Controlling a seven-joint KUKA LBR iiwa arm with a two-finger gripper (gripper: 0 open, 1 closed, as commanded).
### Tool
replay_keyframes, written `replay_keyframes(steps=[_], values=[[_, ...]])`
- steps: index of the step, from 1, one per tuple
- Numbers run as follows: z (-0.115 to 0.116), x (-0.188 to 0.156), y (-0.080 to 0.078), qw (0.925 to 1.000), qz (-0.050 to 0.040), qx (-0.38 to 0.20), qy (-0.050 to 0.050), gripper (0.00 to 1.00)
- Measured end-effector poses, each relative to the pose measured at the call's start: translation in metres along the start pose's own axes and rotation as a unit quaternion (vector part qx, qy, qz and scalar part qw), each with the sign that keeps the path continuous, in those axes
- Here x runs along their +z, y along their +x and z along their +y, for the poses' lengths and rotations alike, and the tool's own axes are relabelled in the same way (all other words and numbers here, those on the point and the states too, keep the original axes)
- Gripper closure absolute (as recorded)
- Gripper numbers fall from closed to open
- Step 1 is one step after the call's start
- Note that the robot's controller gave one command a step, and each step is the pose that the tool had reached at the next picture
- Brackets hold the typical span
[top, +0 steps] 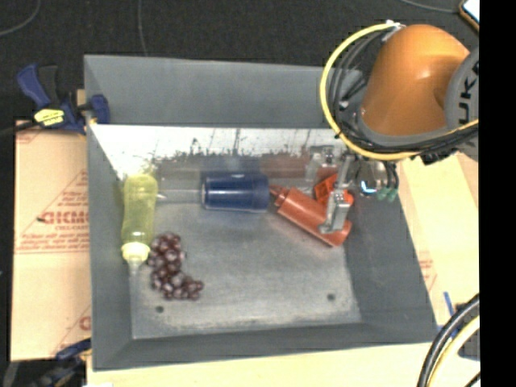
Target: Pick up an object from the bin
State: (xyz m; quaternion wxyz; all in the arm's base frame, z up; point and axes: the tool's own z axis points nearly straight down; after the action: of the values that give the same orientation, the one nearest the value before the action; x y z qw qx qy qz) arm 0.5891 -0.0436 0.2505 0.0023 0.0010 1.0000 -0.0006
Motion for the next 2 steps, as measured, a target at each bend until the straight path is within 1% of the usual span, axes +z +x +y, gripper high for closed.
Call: replay_keyframes(steps=[1,2], values=[[-0.051,0.149,-0.022,0.9968,-0.0051,0.08,-0.001,0.0],[-0.053,0.086,-0.03,0.9879,-0.0108,0.154,-0.001,0.0]])
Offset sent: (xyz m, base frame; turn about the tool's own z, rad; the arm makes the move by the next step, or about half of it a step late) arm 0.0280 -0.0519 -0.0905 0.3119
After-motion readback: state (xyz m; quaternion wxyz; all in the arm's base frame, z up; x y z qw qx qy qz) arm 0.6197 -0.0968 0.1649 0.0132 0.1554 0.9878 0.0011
